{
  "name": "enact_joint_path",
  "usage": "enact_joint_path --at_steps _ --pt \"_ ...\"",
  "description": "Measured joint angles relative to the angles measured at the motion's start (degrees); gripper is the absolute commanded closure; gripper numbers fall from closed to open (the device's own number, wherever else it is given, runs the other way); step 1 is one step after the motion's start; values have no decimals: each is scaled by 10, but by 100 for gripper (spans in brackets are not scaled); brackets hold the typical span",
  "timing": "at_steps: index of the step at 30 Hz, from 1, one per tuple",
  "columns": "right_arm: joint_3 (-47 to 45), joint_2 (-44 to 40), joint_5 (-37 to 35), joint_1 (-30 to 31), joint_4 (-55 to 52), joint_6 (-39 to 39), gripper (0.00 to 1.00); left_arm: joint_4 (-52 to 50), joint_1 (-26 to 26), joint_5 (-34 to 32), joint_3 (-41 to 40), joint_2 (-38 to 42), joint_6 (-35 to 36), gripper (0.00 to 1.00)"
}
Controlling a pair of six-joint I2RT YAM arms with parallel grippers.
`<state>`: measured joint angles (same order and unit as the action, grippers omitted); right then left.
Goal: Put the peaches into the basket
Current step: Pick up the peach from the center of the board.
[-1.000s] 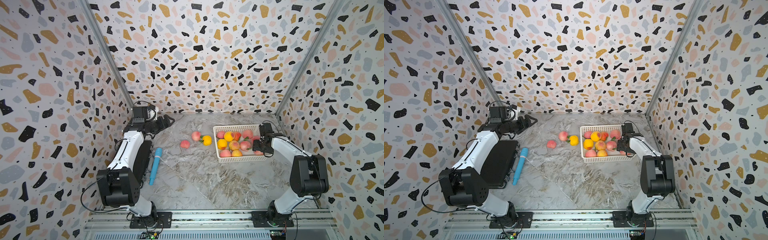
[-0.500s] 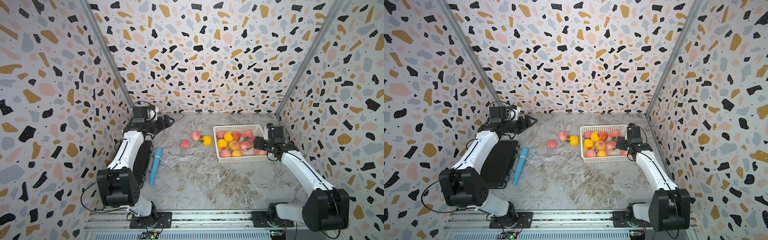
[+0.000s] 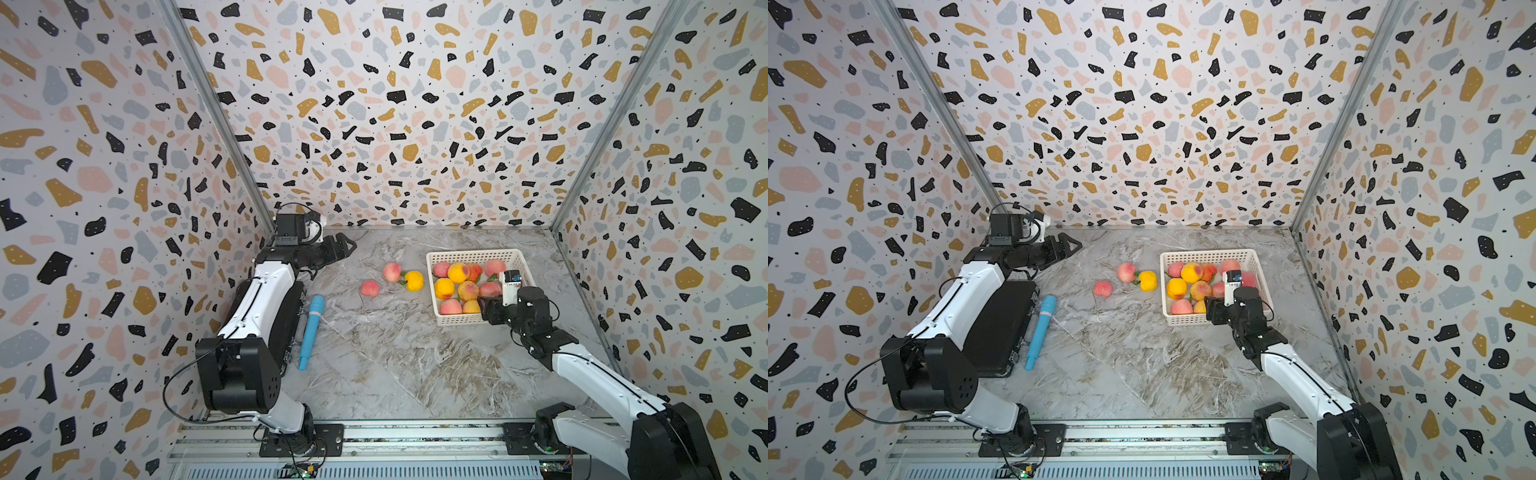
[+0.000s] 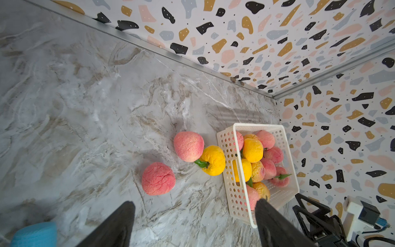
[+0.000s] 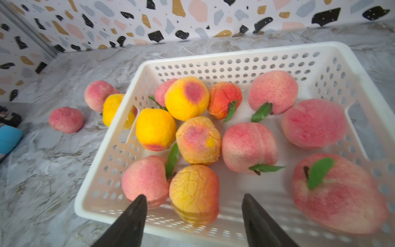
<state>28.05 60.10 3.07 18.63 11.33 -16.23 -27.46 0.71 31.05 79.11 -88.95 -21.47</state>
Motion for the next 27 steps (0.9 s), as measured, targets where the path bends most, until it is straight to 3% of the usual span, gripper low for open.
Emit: enact_joint_path --at_steps 10,17,27 --pt "-56 -27 -28 13 110 -7 28 -13 84 -96 3 -27 48 11" --pt "-70 -32 -42 16 136 -21 28 -20 158 -160 47 -129 60 11" --pt "-74 -54 -44 18 140 -32 29 -17 188 -209 165 -271 52 12"
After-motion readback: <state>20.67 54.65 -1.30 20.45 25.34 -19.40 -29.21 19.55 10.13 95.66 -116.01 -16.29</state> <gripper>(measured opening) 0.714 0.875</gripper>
